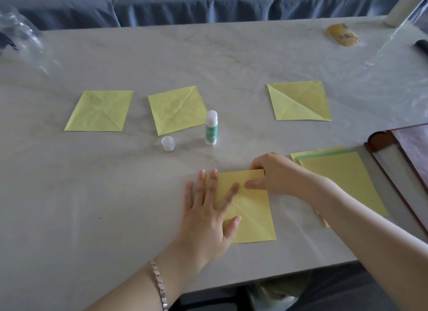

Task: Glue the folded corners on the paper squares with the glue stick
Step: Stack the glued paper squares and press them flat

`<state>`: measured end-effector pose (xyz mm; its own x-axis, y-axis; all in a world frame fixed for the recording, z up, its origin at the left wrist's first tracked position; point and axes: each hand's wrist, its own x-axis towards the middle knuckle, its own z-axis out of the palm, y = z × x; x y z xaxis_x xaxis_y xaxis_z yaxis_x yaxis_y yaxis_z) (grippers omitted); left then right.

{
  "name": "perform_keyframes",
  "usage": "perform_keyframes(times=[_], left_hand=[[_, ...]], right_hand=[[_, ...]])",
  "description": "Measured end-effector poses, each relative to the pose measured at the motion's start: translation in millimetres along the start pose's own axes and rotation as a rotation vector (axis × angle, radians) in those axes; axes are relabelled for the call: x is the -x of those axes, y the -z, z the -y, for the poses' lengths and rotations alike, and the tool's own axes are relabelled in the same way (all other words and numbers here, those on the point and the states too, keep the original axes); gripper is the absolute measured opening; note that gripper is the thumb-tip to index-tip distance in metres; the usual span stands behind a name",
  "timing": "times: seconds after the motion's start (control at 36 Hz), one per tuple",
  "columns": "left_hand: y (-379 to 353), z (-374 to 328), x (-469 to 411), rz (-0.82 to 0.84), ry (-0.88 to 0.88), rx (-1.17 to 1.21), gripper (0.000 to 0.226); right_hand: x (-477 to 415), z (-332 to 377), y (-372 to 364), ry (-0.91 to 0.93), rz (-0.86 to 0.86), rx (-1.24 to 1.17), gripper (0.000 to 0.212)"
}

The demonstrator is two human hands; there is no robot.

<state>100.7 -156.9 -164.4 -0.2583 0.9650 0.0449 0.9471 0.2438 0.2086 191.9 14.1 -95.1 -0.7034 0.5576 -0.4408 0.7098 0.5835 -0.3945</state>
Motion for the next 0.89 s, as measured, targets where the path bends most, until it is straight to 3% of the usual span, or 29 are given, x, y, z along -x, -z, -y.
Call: perform_keyframes(times=[0.11, 0.22, 0.36, 0.47, 0.53, 0.61, 0.78, 0.89], left_hand=[[0, 1, 0, 0.023, -0.003, 0.005, 0.058], [1, 2, 0, 0.067, 0.008, 0.007, 0.054], [4, 3, -1, 0.045, 0.031, 0.124, 0.059], [21, -4, -10, -0.196, 0.278, 0.588, 0.067], [36, -11, -20, -0.29, 0.477, 0.795, 0.051], [48, -21, -36, -0.179, 0.581, 1.045, 0.015], [37, -68, -65, 0.04, 0.529, 1.183, 0.03], [21, -108, -91, 0.1, 0.567, 1.158, 0.01]], right_hand=[[16, -9, -5, -0.075, 0.024, -0.238, 0.026], [38, -18, -20, -0.173, 0.06, -0.559, 0.014], [54, -17, -31, -0.227, -0.039, -0.813, 0.013], [61, -18, -22, -0.21, -0.114, -0.842, 0.013], [66, -25, -11, -0.207, -0.153, -0.879, 0.012], [77, -42, 7, -0.217, -0.219, -0.881, 0.014], [100, -94, 38, -0.301, -0.274, -0.71, 0.016], [103, -135, 47, -0.398, -0.322, -0.477, 0.015]])
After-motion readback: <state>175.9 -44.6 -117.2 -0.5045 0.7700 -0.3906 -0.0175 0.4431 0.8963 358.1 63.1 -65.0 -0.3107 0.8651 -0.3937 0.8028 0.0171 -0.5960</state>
